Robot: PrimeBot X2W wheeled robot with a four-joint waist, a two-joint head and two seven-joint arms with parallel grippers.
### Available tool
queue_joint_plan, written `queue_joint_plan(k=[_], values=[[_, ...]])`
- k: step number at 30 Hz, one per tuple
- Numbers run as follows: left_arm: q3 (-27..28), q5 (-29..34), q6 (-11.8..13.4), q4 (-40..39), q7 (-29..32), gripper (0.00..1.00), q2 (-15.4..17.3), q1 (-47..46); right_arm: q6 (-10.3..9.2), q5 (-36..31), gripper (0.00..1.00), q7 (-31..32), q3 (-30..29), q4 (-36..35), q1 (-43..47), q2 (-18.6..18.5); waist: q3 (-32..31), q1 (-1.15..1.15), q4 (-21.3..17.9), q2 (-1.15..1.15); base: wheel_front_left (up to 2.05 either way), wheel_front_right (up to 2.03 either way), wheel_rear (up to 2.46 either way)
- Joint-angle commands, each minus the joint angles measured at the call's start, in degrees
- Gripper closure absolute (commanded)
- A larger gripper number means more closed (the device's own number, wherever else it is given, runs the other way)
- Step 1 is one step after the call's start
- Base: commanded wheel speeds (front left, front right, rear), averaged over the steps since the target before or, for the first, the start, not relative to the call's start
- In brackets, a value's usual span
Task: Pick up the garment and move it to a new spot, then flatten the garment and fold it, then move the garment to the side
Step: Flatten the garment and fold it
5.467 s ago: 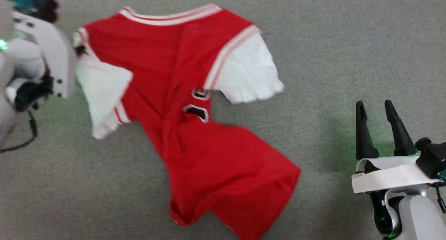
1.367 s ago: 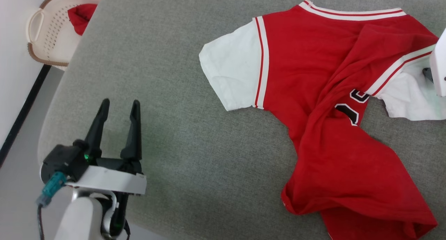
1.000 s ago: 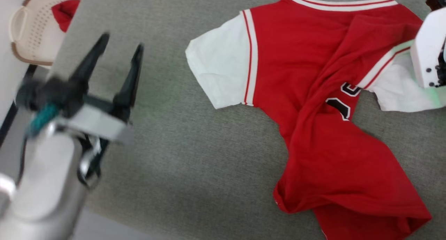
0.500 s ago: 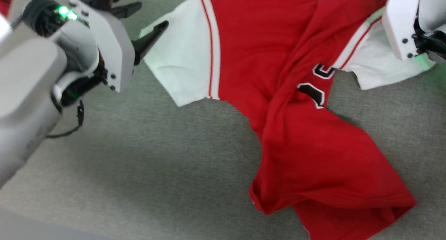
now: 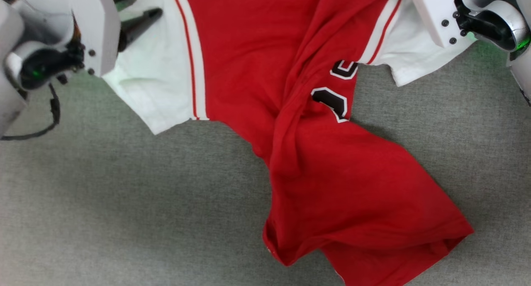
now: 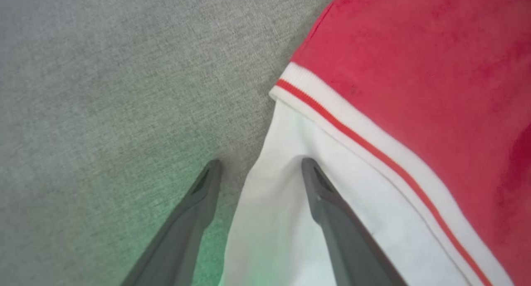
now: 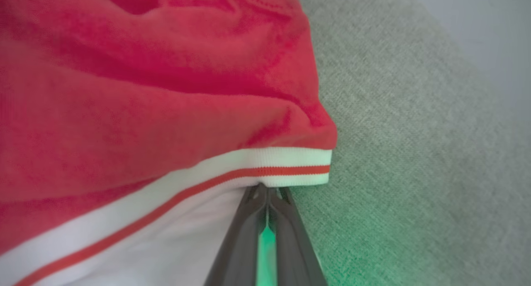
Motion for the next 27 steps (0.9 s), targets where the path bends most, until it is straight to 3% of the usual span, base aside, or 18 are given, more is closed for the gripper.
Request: queue_joint_plan(k=[1, 2, 4, 5, 12, 19, 27], values=[[-0.90, -0.90, 0.16, -0.20, 1.96, 0.00, -0.41, 1.31, 0.06, 0.78, 1.00, 0.53, 4.80, 4.27, 7.03, 1.08, 1.48, 0.00, -1.25, 0.00, 0.00, 0.00, 0.00], [-1.01, -1.40, 0.16, -0.53, 2.14, 0.22, -0.48, 1.30, 0.05, 0.96, 1.00, 0.40, 5.13, 4.33, 6.87, 0.93, 1.58, 0.00, -1.19, 0.00, 0.00, 0.00, 0.00], [-1.22, -2.71, 0.15, -1.14, 3.25, 0.82, -0.61, 1.63, 0.04, 1.20, 1.00, -0.47, 5.52, 4.32, 6.79, 0.89, 1.59, 0.00, -1.11, 0.00, 0.00, 0.00, 0.00], [-1.33, -3.20, 0.14, -1.48, 3.97, 1.00, -0.60, 1.91, 0.04, 1.29, 1.00, -0.80, 5.56, 4.52, 6.70, 0.88, 1.47, 0.00, -1.10, 0.00, 0.00, 0.00, 0.00], [-1.11, -5.83, 0.11, -0.95, 2.34, 1.00, -0.92, 1.77, 0.00, 2.40, 1.00, -4.79, 4.35, 5.64, 5.65, -0.02, -0.25, 0.00, -1.11, 0.00, 0.00, 0.00, 0.00], [0.08, -6.14, 0.12, 2.25, -10.86, 1.00, -1.01, 0.38, 0.01, 3.30, 1.00, -17.52, -1.23, 4.76, 2.73, 0.08, -4.36, 0.00, -1.19, 0.00, 0.00, 0.00, 0.00], [4.44, -9.56, 0.15, 8.95, -24.71, 1.00, -4.96, -3.41, 0.01, -1.70, 1.00, -31.97, -13.57, 11.15, -3.60, -0.84, -7.76, 0.00, -1.08, 0.00, 0.00, 0.00, 0.00]])
